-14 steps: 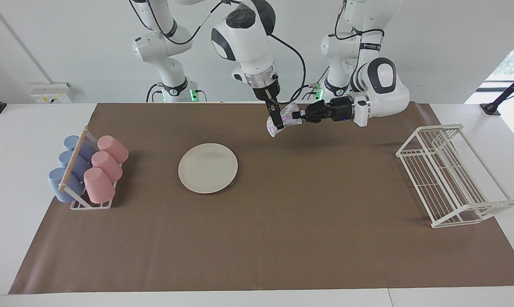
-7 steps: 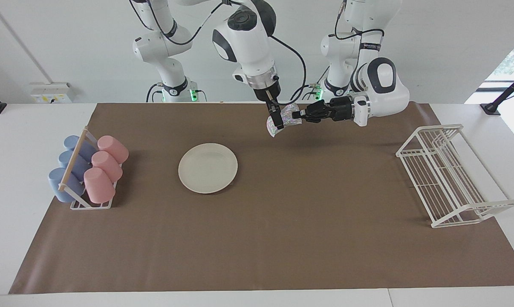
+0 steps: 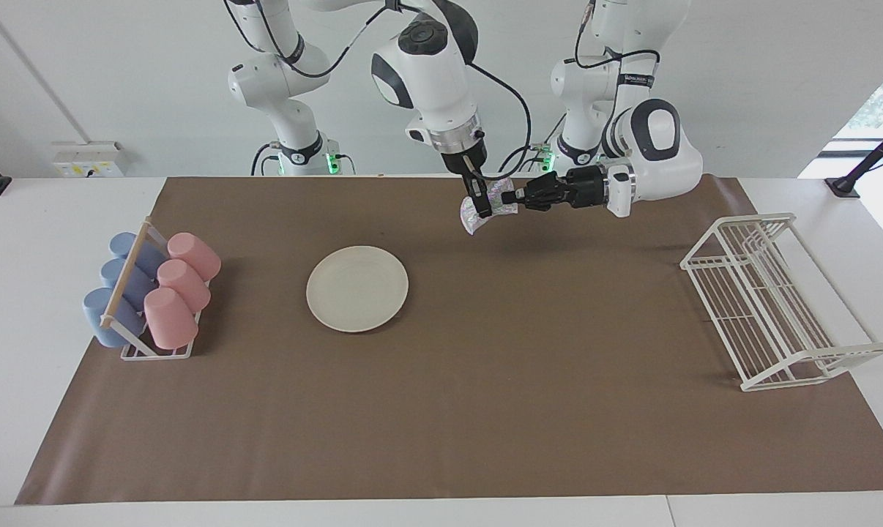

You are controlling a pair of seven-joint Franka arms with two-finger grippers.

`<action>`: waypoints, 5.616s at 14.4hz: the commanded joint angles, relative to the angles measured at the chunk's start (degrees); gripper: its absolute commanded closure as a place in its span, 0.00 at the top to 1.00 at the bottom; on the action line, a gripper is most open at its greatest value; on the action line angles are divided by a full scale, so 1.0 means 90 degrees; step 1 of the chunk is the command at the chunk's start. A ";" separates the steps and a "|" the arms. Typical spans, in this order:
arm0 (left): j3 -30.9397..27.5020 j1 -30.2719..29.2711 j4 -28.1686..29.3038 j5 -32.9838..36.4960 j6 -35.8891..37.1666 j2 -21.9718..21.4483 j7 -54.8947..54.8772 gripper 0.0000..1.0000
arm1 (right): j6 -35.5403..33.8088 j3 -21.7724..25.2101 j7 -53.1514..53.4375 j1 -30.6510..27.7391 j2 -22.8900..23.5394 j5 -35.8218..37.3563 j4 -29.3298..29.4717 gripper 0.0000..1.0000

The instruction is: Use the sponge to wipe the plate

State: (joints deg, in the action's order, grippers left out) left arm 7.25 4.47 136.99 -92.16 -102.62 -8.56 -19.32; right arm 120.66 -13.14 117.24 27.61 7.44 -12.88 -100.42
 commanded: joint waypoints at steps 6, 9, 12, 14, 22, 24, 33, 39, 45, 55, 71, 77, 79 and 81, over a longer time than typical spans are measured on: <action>-0.0083 0.0119 0.0238 -0.0140 -0.0053 -0.0250 -0.0119 0.00 | 0.0021 -0.0015 -0.0136 -0.0109 -0.0113 0.0034 -0.0063 0.07; -0.0064 0.0119 0.0228 -0.0111 -0.0072 -0.0250 -0.0051 1.00 | 0.0012 -0.0015 -0.0146 -0.0119 -0.0113 0.0064 -0.0063 0.04; -0.0064 0.0109 0.0228 -0.0092 -0.0072 -0.0250 -0.0041 1.00 | -0.0056 0.0004 -0.0398 -0.0138 -0.0123 0.0122 -0.0101 0.03; -0.0064 0.0099 0.0228 -0.0092 -0.0062 -0.0270 -0.0050 1.00 | -0.0436 0.0024 -0.0671 -0.0409 -0.0172 0.0443 -0.0141 0.02; -0.0083 -0.0221 0.0199 -0.0062 -0.0033 -0.0260 -0.0080 1.00 | 0.1082 -0.0005 -0.3143 -0.1827 -0.0700 0.0689 -0.2472 0.00; -0.0093 -0.0359 0.0151 0.0268 0.0035 -0.0260 -0.0099 1.00 | 0.1727 -0.0005 -0.3338 -0.2060 -0.0602 0.0689 -0.2980 0.00; -0.0103 -0.1150 -0.0825 0.3176 0.0114 -0.0182 0.0144 1.00 | 0.2697 -0.0015 -0.3221 -0.2169 0.0092 0.0669 -0.3383 0.00; -0.0103 -0.1161 -0.1635 0.5432 0.0211 -0.0231 0.0905 1.00 | 0.2648 0.0005 -0.4800 -0.2831 0.0092 0.0669 -0.3441 0.00; -0.0083 -0.1112 -0.1851 0.6196 0.0143 -0.0221 0.1151 1.00 | 0.2648 -0.0015 -0.5078 -0.2980 0.0092 0.0669 -0.3461 0.00; -0.0054 -0.1112 -0.2223 0.7203 0.0153 -0.0241 0.1151 1.00 | 0.3048 -0.0035 -0.2745 -0.1926 0.0258 0.0552 -0.3481 0.00; -0.0044 -0.1102 -0.2223 0.7203 0.0153 -0.0241 0.1151 1.00 | 0.2687 0.0005 -0.5331 -0.2970 0.0209 0.0523 -0.3451 0.00; -0.0044 -0.1102 -0.2213 0.7203 0.0153 -0.0241 0.1151 1.00 | 0.2775 -0.0025 -0.3812 -0.2289 0.0218 0.0523 -0.3451 0.00; -0.0044 -0.1102 -0.2223 0.7203 0.0153 -0.0241 0.1141 1.00 | 0.2979 -0.0025 -0.3089 -0.1995 0.0238 0.0523 -0.3451 0.00; -0.0044 -0.1102 -0.2223 0.7203 0.0153 -0.0241 0.1151 1.00 | 0.3048 -0.0025 -0.2657 -0.1770 0.0248 0.0523 -0.3451 0.00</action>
State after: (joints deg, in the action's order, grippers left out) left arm 6.87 -5.50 117.24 -28.47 -101.51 -10.07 -10.04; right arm 146.57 -13.08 90.01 10.75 8.73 -7.73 -130.91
